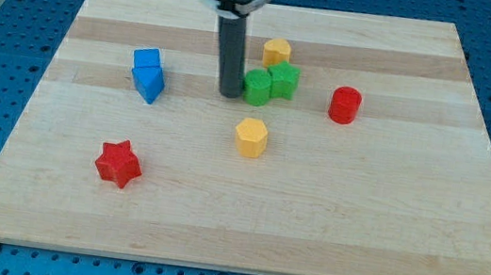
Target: Move the yellow heart slightly to the left
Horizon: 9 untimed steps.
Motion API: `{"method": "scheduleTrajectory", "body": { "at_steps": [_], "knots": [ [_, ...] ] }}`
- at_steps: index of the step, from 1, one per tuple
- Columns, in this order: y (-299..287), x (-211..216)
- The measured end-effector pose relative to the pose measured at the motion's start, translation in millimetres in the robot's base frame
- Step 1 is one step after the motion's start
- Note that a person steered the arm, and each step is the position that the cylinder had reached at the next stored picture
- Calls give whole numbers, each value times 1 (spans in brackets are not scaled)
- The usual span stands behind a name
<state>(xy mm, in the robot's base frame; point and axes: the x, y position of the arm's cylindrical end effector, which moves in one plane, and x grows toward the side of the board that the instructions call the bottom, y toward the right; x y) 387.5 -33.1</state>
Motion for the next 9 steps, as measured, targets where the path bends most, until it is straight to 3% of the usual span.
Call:
{"method": "scheduleTrajectory", "body": {
  "at_steps": [2, 4, 6, 7, 9],
  "knots": [
    [40, -16],
    [-18, -36],
    [24, -149],
    [103, -145],
    [66, -108]
  ]
}}
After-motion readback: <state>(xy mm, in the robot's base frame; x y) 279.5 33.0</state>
